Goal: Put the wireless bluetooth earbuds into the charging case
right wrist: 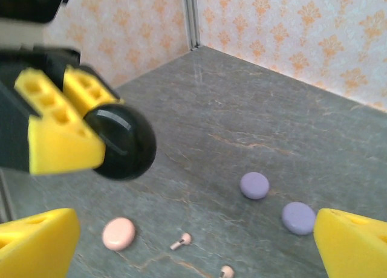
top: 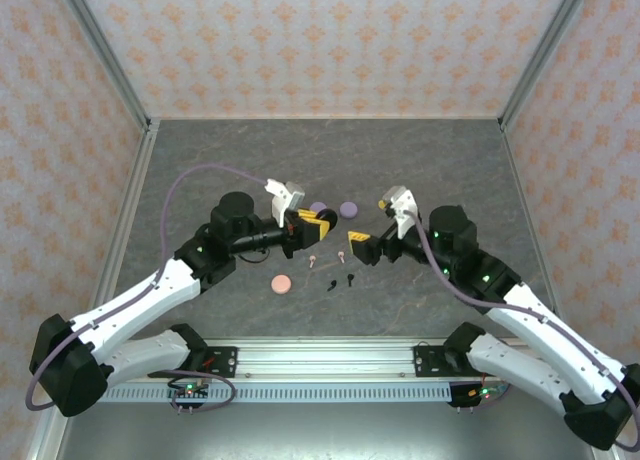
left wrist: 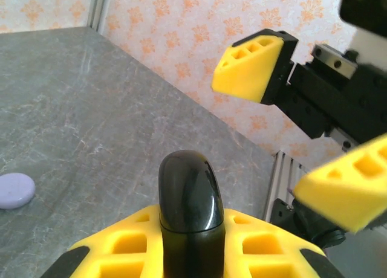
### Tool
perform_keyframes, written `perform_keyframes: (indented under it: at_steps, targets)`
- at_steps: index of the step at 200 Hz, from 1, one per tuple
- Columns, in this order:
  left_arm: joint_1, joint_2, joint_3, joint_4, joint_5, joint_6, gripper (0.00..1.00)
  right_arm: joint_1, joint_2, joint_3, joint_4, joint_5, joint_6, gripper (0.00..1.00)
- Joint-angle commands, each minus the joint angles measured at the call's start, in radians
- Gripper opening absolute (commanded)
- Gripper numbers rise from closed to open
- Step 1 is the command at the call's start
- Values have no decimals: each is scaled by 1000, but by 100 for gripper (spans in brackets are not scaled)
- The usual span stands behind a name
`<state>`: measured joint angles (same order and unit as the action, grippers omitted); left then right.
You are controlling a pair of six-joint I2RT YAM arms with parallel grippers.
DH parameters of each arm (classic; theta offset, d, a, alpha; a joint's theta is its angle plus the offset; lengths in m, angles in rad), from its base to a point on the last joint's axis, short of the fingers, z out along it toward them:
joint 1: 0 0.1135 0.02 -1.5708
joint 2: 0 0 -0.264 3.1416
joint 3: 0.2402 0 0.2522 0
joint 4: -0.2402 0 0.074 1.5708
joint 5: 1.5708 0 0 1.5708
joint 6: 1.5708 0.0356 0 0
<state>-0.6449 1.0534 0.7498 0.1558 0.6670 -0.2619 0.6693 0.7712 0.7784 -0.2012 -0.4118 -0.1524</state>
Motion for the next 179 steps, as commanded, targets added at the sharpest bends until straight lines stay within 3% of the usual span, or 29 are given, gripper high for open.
perform_keyframes:
  at_steps: [1,54,96,179]
  targets:
    - [-13,-17,-19,83,-35,71,0,-46,35,12,100,-199,151,99]
    - [-21,-10,-10,71,-14,88,0,-48,158,68,106,-216,163,96]
    - [-27,2,-6,62,3,105,0,-74,187,59,189,-211,217,95]
    - [-35,17,4,48,8,119,0,-107,272,111,162,-231,211,92]
